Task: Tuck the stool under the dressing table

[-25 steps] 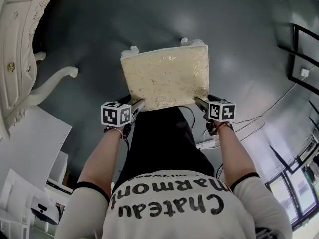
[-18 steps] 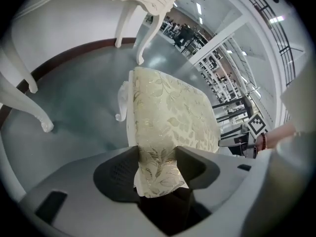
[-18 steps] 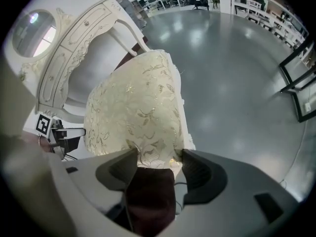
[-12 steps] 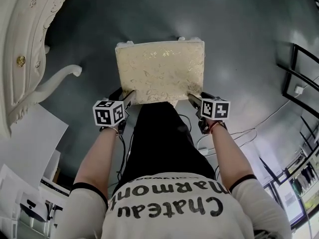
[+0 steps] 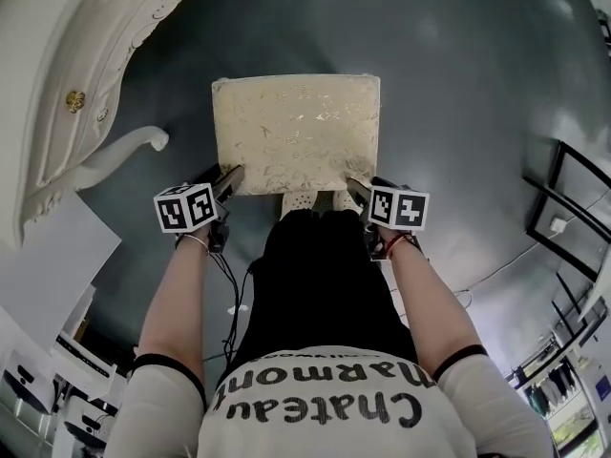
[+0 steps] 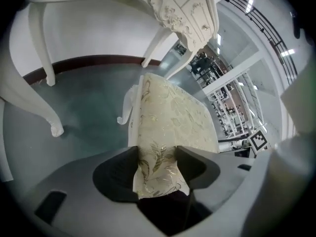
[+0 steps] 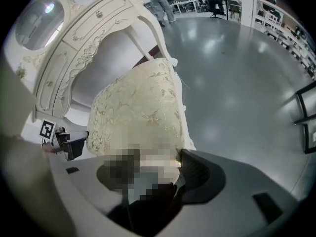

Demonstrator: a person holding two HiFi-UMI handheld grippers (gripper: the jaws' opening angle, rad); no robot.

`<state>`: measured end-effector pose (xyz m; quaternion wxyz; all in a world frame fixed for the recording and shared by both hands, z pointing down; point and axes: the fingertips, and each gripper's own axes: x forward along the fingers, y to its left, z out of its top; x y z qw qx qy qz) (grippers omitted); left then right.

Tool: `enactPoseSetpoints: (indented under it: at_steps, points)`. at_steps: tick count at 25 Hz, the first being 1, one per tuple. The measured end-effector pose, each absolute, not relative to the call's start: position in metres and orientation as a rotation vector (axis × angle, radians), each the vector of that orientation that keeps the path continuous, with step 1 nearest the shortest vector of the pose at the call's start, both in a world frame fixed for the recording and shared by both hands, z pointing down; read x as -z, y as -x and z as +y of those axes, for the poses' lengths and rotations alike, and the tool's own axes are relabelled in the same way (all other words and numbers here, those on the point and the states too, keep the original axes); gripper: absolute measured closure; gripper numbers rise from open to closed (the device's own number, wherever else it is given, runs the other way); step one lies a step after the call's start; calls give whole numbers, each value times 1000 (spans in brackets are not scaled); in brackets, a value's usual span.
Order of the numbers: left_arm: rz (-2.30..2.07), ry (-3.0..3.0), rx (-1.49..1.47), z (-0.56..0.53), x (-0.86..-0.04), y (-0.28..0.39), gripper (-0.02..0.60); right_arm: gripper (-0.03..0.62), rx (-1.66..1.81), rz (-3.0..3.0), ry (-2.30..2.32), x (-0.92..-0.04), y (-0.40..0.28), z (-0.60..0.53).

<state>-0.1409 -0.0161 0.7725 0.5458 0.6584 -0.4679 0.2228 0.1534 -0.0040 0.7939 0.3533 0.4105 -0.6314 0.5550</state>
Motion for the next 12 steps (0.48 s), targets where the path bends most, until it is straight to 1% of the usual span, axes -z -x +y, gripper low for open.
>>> enactPoseSetpoints:
  at_steps: [5,12]
  points:
    - [-1302,-1476,-359,-34,-771,171,322,312,-1332,-1719,-997,-789,-126,-61]
    - [-1542,-1272,-198,-28,-764,178,322,313,-1268,-1836,-876,-779,-109,-116]
